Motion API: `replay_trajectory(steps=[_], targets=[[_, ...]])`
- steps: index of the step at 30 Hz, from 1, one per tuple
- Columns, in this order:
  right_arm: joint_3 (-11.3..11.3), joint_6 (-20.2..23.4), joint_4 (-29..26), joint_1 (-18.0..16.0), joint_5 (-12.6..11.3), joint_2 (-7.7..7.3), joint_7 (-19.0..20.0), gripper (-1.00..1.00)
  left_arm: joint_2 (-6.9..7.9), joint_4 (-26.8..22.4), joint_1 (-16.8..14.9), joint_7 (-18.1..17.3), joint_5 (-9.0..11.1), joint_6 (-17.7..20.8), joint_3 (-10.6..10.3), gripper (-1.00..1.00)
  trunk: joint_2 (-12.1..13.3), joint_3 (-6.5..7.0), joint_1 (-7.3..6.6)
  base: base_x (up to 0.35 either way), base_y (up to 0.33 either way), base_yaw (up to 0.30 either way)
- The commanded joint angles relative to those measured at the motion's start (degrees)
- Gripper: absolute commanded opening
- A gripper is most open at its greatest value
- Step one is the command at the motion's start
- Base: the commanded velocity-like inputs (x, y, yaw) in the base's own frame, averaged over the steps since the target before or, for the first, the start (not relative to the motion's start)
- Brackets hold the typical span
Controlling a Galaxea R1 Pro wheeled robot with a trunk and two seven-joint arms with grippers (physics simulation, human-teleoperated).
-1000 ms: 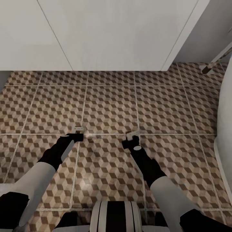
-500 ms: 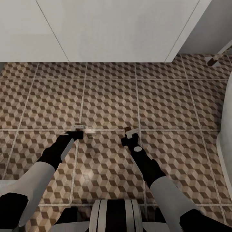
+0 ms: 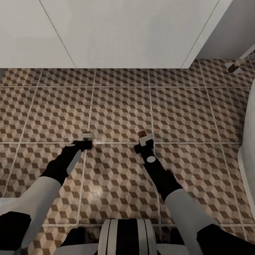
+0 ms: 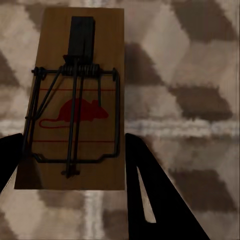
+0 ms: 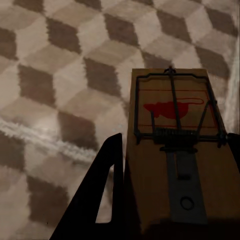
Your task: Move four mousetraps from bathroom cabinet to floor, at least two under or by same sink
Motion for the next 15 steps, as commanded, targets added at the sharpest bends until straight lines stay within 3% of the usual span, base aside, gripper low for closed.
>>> replay_trajectory(steps=[1, 4, 6, 9, 11, 15], targets=[[0.1, 1.4, -0.1, -0.6, 1.0, 0.00, -0.4, -1.00, 0.01, -0.8, -0.4, 0.4, 0.5, 1.2, -0.3, -1.00, 0.0, -0.03, -0.01, 0.000, 0.000, 0.000], [0.1, 3.0, -0.1, -1.7, 1.5, 0.00, -0.6, -1.00, -0.12, -2.0, -1.7, 0.4, 0.5, 4.8, -0.2, -1.00, 0.0, -0.03, -0.01, 0.000, 0.000, 0.000], [0.1, 4.5, -0.1, -3.4, 1.7, 0.00, -0.7, -1.00, -0.17, -2.5, -4.2, 0.4, 0.5, 8.8, -0.2, -1.00, 0.0, -0.03, -0.01, 0.000, 0.000, 0.000], [0.1, 6.8, 0.0, -5.8, 1.7, 0.00, -0.7, -1.00, -0.24, -2.0, -8.0, 0.5, 0.5, 11.8, -0.1, -1.00, 0.0, -0.03, -0.01, 0.000, 0.000, 0.000], [0.1, 9.0, 0.2, -8.0, 1.7, 0.00, -0.7, -1.00, -0.30, -0.3, -11.0, 0.5, 0.5, 12.7, -0.1, -1.00, 0.0, -0.03, -0.01, 0.000, 0.000, 0.000], [0.1, 11.4, 1.3, -12.1, 1.7, 0.00, -0.7, -1.00, -0.43, 2.7, -13.6, 0.6, 0.4, 13.1, -0.1, -1.00, 0.0, -0.03, -0.01, 0.000, 0.000, 0.000]])
